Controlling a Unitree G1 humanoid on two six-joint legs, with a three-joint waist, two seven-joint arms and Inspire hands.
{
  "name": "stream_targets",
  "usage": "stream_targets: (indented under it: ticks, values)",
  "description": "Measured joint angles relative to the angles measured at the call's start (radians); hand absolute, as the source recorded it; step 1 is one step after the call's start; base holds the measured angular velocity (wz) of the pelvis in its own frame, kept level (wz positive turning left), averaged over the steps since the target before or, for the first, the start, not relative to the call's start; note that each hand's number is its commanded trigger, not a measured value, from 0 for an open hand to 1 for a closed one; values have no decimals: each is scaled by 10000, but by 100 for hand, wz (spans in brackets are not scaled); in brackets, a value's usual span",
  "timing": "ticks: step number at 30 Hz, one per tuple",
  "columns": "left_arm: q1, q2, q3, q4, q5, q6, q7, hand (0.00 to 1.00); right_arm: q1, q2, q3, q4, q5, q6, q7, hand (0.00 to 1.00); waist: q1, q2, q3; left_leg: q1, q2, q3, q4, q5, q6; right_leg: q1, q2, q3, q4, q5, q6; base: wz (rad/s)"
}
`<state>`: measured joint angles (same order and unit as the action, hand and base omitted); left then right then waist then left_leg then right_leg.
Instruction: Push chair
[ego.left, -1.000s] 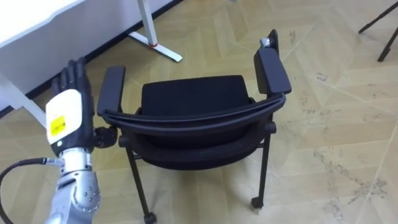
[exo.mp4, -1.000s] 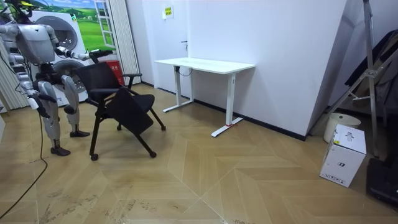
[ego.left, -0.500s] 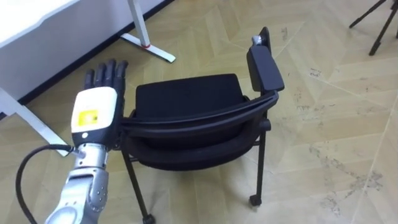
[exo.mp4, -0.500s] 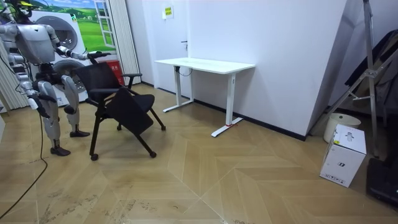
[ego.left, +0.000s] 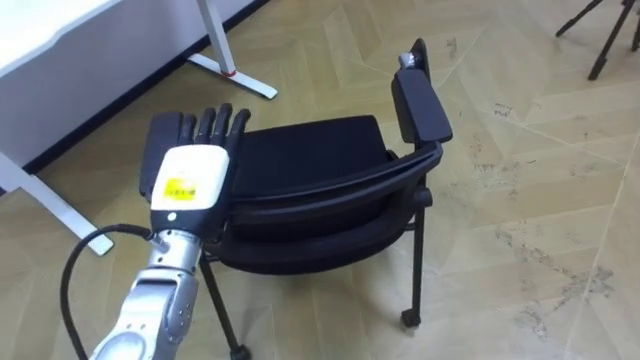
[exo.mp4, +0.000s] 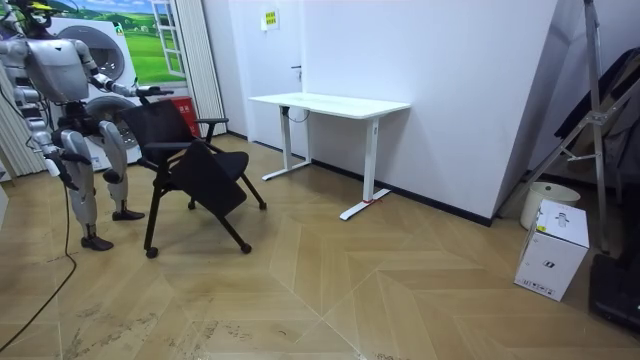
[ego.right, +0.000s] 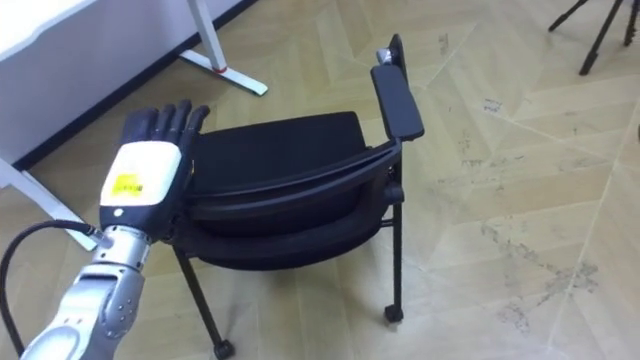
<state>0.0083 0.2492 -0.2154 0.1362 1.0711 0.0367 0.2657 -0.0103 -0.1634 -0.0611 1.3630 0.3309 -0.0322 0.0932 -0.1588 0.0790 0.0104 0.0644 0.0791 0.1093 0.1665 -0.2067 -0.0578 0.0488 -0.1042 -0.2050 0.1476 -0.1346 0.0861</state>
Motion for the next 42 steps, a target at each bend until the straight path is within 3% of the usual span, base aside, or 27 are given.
stream_targets:
  ticks: [4,8,14,15,18,29,31,32,33,42]
  values:
    - [-3,1,63,67,-162,-5,-235,0,1,-1,-4,-36,-8,3,105,0,15,-16,-3,37,6,197,6,0,0,-138,3,181,64,2,-3,-14]
    - [-3,13,163,864,-444,-26,-234,0,-4,2,-3,-121,-101,0,97,0,25,-67,-10,119,4,344,-6,0,0,-114,13,349,79,9,-7,-12]
    - [-97,19,181,1356,-1225,-305,111,0,29,11,-10,-147,-187,26,83,0,20,-140,-22,342,9,530,-34,0,0,50,27,451,64,10,-5,-5]
    - [-102,19,182,1472,-1359,-333,112,0,51,6,-13,-164,-220,30,81,0,21,-124,-80,350,10,560,-32,0,0,49,30,491,65,10,-5,-7]
    - [-190,18,184,1770,-1393,-357,107,0,231,0,-50,-379,-227,28,87,0,-36,-89,-141,371,10,578,-32,0,0,54,30,507,87,14,-6,-2]
    - [-450,17,369,2365,-1733,-523,160,0,292,0,-272,-450,-314,36,201,0,-55,-110,-115,629,14,921,-164,1,2,46,82,940,206,17,2,-6]
    - [-449,17,370,2364,-1751,-527,172,44,297,0,-350,-450,-314,69,207,0,-57,-109,-114,629,13,922,-169,1,2,46,82,950,207,17,2,0]
    - [-449,17,370,2364,-1751,-537,174,86,297,-2,-397,-450,-316,100,203,0,-54,-109,-114,629,13,922,-170,1,2,46,83,951,206,17,2,0]
    - [-447,17,369,2364,-1750,-549,177,100,298,-10,-400,-450,-313,110,204,0,-50,-108,-114,634,14,922,-172,1,2,46,83,951,209,17,2,0]
    - [-447,27,368,2364,-1744,-578,184,100,298,-25,-400,-449,-316,116,198,0,-41,-135,-96,643,13,926,-178,1,2,47,83,952,200,17,3,0]
